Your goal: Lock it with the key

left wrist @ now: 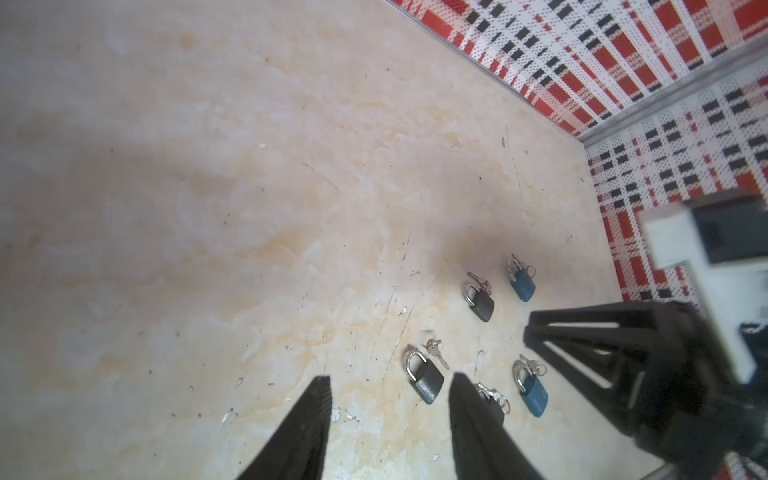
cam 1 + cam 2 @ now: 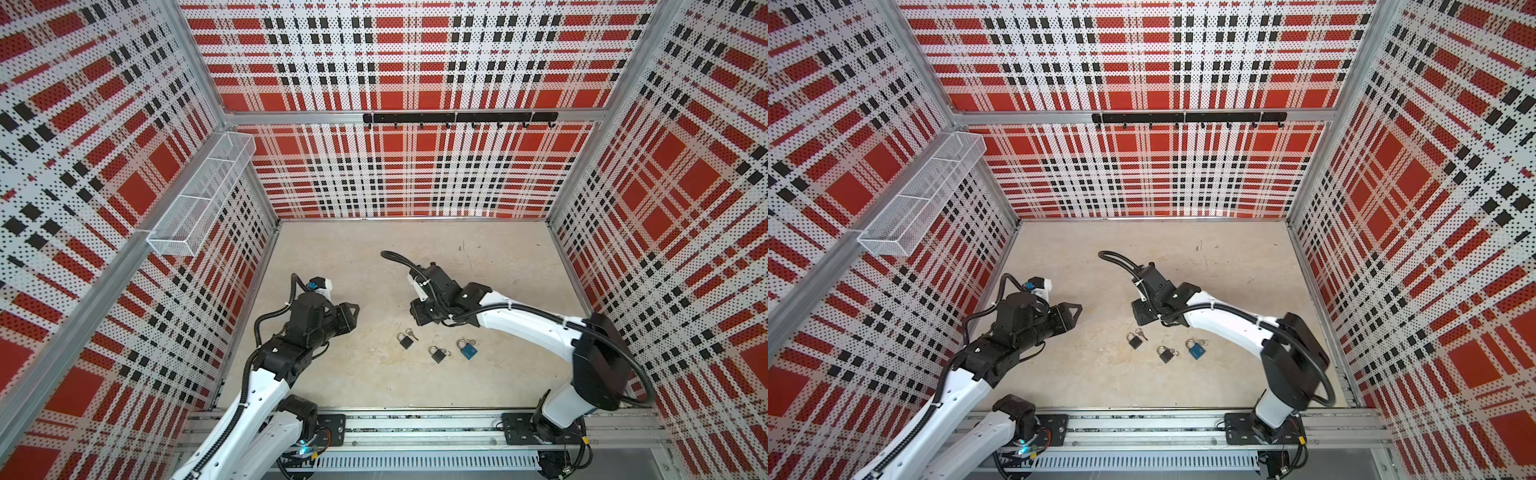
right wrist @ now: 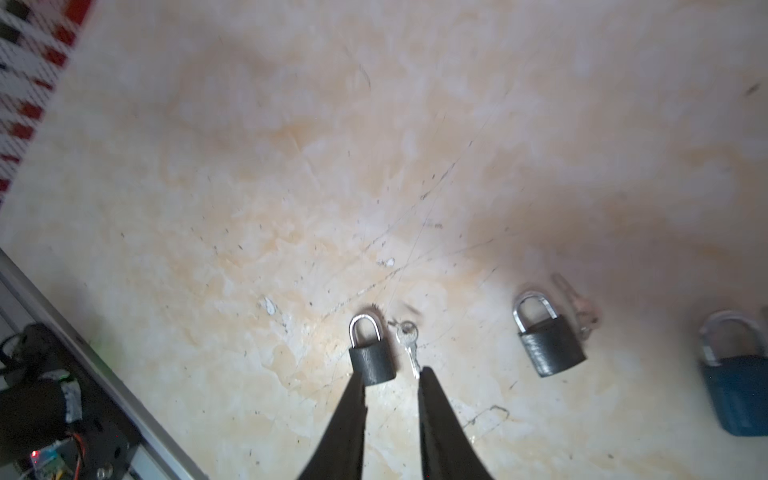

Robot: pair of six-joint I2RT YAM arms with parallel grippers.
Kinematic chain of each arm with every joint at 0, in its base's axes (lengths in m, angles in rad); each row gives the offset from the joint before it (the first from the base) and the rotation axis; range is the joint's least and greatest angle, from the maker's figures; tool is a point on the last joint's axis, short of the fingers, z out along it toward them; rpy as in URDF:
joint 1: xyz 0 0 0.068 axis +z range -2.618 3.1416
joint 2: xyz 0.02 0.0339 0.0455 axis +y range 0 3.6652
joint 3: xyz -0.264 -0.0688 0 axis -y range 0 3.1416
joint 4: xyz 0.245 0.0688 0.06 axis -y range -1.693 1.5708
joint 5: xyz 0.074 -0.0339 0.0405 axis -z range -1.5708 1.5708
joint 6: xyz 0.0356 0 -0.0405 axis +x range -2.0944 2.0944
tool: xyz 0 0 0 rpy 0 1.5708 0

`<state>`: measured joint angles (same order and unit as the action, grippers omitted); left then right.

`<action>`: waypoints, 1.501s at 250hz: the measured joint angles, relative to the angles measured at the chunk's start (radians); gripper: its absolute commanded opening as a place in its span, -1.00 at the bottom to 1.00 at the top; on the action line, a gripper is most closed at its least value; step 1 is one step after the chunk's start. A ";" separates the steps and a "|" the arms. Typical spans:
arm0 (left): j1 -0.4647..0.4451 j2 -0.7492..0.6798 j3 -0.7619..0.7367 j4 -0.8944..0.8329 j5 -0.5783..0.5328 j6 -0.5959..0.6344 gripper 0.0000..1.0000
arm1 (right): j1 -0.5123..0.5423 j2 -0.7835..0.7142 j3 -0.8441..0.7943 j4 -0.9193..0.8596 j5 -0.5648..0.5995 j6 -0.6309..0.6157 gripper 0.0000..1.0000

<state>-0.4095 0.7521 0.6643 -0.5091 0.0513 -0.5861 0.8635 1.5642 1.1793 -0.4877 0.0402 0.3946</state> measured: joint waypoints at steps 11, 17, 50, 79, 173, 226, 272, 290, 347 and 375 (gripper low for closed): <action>-0.051 0.024 0.035 -0.001 -0.057 0.022 -0.02 | -0.006 -0.061 -0.034 0.033 0.027 -0.008 -0.39; -0.072 0.037 0.055 0.003 -0.082 0.033 -0.02 | -0.010 -0.093 -0.050 0.043 0.043 -0.010 -0.34; -0.147 0.109 0.134 -0.016 -0.216 0.095 -0.01 | -0.053 -0.216 -0.139 0.147 0.117 -0.029 0.03; -0.208 0.235 0.230 0.029 -0.306 0.155 0.01 | -0.141 -0.420 -0.286 0.169 0.230 -0.073 0.37; -0.198 0.360 0.284 0.108 -0.452 0.258 0.47 | -0.368 -0.706 -0.483 0.277 0.406 -0.169 1.00; -0.133 0.357 0.307 0.132 -0.494 0.297 0.99 | -0.405 -0.754 -0.560 0.325 0.440 -0.186 1.00; -0.045 0.308 0.283 0.164 -0.513 0.323 0.99 | -0.409 -0.765 -0.599 0.381 0.474 -0.223 1.00; -0.020 0.279 0.248 0.192 -0.532 0.341 0.99 | -0.415 -0.764 -0.609 0.397 0.490 -0.238 1.00; 0.023 0.187 0.037 0.377 -0.572 0.462 0.99 | -0.454 -0.757 -0.690 0.495 0.517 -0.266 1.00; 0.027 0.175 -0.058 0.504 -0.602 0.513 0.99 | -0.492 -0.743 -0.754 0.578 0.530 -0.277 1.00</action>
<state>-0.3828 0.9272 0.6064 -0.0055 -0.5503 -0.0731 0.3714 0.8211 0.4255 0.0902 0.5701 0.1177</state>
